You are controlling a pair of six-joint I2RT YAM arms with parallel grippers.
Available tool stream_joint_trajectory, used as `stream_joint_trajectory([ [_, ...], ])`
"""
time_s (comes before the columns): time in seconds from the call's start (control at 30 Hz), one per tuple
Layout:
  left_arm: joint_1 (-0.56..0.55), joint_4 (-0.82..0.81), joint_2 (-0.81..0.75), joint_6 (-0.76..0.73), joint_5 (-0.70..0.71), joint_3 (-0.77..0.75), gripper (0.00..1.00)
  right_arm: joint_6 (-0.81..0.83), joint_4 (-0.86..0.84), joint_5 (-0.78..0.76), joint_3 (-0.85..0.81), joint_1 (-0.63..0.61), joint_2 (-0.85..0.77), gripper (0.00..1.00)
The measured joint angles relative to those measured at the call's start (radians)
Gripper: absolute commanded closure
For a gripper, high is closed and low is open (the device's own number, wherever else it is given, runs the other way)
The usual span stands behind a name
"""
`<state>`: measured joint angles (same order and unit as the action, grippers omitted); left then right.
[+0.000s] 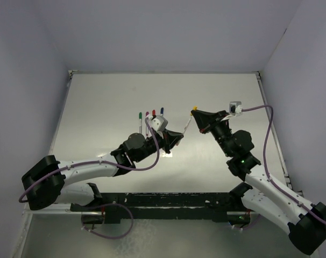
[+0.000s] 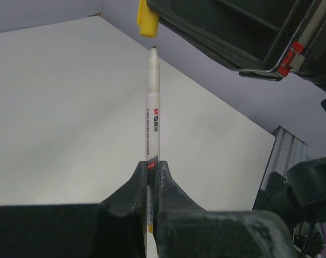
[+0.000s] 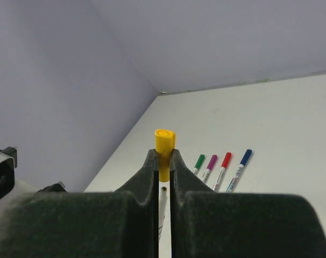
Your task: Insert the pens into the pen caps
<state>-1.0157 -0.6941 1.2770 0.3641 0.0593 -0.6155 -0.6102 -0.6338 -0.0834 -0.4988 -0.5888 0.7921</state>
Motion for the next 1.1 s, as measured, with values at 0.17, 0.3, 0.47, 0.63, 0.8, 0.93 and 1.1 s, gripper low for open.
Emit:
stream_joint_trajectory([
  [0.17,0.0,-0.001,-0.014,0.0,0.001,0.0,1.0,0.0,0.001,0.0,0.0,0.0,0.0,1.0],
  [0.3,0.0,-0.001,-0.018,0.0,0.005,0.0,1.0,0.0,0.0,0.0,0.0,0.0,0.0,1.0],
  [0.47,0.0,-0.002,-0.018,0.0,0.008,0.0,1.0,0.0,-0.006,0.0,0.0,0.0,0.001,1.0],
  [0.63,0.0,-0.002,-0.018,-0.001,0.008,0.0,1.0,0.0,-0.016,0.0,0.0,0.0,0.006,1.0],
  [0.8,0.0,-0.008,-0.018,-0.001,0.009,0.0,1.0,-0.003,-0.016,0.004,0.0,0.0,0.009,1.0],
  [0.93,0.0,-0.018,-0.018,-0.001,0.017,0.0,1.0,-0.012,-0.019,0.021,0.0,0.0,0.019,1.0],
  [1.1,0.0,-0.024,-0.018,-0.001,0.023,0.0,1.0,-0.02,-0.023,0.026,0.0,0.0,0.019,1.0],
])
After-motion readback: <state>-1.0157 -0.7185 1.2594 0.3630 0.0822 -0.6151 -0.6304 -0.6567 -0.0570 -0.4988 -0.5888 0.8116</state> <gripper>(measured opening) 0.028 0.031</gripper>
